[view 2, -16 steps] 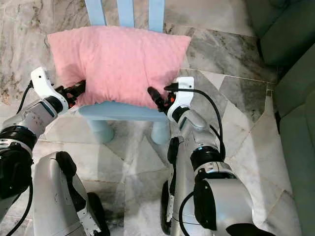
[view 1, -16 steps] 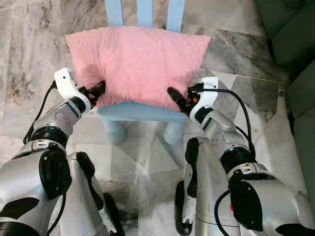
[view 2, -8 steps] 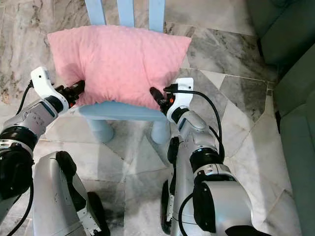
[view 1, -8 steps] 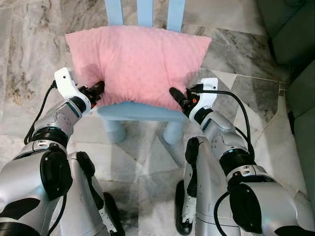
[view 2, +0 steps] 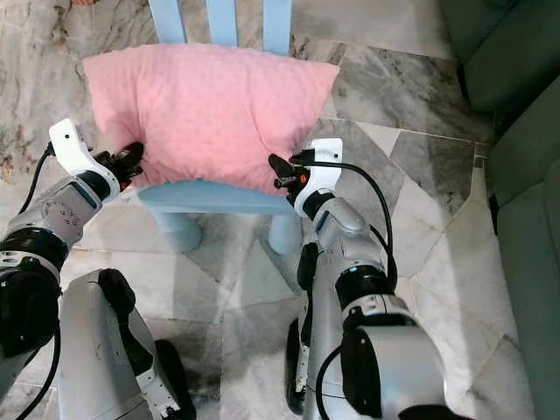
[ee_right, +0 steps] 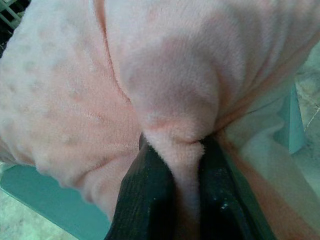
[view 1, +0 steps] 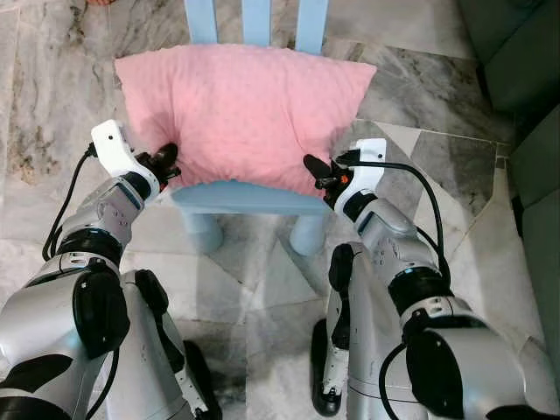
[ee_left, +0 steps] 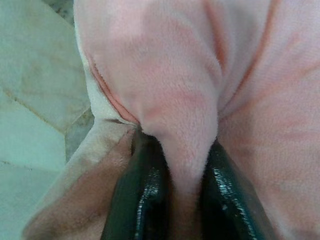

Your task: Move the pillow to the sofa

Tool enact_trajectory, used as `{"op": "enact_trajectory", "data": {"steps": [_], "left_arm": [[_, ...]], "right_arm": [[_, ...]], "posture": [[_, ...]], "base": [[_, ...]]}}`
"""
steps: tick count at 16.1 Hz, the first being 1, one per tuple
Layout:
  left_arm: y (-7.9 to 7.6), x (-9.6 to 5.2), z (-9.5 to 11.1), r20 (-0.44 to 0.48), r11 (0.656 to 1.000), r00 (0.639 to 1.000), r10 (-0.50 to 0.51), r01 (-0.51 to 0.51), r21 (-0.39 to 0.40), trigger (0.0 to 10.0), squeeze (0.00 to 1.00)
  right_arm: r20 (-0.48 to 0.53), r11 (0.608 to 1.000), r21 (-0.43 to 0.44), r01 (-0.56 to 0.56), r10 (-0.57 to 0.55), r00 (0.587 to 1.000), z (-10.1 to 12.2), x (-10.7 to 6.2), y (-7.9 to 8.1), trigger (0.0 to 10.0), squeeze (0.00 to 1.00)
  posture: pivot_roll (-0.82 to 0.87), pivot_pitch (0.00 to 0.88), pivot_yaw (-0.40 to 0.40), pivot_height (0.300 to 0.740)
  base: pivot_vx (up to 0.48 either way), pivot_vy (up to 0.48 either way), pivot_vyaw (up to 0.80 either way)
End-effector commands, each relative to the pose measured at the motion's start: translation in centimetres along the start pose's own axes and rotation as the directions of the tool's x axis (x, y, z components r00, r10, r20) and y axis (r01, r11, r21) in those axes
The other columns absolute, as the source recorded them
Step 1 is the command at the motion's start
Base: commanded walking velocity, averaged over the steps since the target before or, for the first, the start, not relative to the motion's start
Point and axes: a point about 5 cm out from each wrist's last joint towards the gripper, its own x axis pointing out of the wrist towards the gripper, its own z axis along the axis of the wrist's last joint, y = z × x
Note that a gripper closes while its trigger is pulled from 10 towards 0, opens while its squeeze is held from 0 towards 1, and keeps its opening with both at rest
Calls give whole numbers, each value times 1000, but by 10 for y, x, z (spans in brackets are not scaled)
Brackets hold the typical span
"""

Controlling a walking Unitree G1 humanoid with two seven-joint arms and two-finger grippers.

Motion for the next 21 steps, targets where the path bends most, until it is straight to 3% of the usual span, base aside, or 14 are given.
{"op": "enact_trajectory", "data": {"steps": [1,4,6,8,9,11,16,18,21], "left_arm": [[8,-5,-18,-62,1000,998,10,-8,24,0,0],[23,-15,-28,-25,998,1000,10,-8,66,0,0],[38,-35,-45,58,984,998,5,-15,177,0,0],[44,-44,-48,139,983,988,64,-87,163,0,0],[44,-49,-48,180,975,982,63,-100,201,0,0],[40,-54,-44,256,964,965,57,-119,237,0,0],[7,-51,-34,381,964,925,4,-105,245,0,0],[-12,-55,-41,383,963,923,-40,-67,261,0,0],[-22,-60,-52,378,972,925,-28,-63,227,0,0]], "right_arm": [[-63,1000,21,-19,20,998,-20,-6,4,0,0],[-44,1000,25,-14,16,999,-31,-19,6,0,0],[-34,999,21,-34,35,999,-44,-40,15,0,0],[-39,1000,13,-26,26,999,-49,-48,17,0,0],[-32,1000,5,-16,16,999,-49,-51,17,0,0],[-14,1000,-13,6,-6,1000,-45,-57,18,0,0],[67,995,-66,81,-77,995,-22,-61,10,0,0],[107,990,-77,117,-109,988,-9,-68,8,0,0],[110,986,-88,140,-130,985,-8,-74,6,0,0]], "posture": [[-136,416,-49,403],[-125,382,-55,403],[-112,346,-59,403],[-104,267,-56,403],[-103,239,-56,403],[-101,170,-50,403],[-103,0,-31,403],[-108,0,-26,403],[-106,0,-17,403]], "base": [[0,0,0],[0,0,0],[0,0,0],[0,0,0],[0,0,0],[0,0,0],[0,0,0],[0,0,0],[0,0,0]]}}
